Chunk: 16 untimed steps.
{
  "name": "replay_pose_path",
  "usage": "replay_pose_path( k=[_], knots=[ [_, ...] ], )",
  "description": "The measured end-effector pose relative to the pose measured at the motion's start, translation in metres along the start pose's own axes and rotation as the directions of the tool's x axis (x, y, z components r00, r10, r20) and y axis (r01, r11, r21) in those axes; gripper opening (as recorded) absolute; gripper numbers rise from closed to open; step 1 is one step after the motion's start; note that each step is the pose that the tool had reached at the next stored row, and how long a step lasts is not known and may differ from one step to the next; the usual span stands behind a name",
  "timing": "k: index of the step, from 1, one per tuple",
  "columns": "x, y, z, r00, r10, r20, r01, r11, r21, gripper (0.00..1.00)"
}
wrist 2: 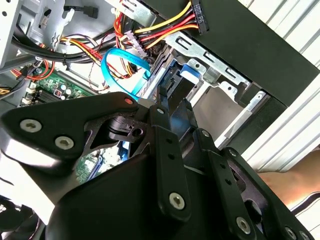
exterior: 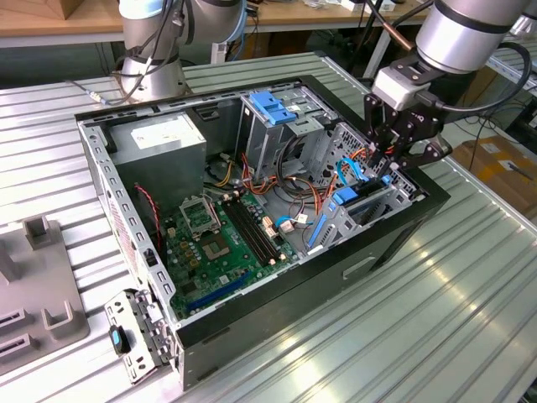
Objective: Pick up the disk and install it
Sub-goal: 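Insert the second disk wire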
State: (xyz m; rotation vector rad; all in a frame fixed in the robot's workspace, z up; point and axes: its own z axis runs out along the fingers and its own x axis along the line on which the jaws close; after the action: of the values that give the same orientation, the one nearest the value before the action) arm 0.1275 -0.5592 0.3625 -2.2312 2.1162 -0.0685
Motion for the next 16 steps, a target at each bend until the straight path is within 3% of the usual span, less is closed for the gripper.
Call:
replay_pose_path(
  k=[16],
  knots=[
    [0.0002, -0.0054, 0.0005, 0.9999, -0.013, 0.0011, 0.013, 0.9999, -0.0002, 0.29]
  ],
)
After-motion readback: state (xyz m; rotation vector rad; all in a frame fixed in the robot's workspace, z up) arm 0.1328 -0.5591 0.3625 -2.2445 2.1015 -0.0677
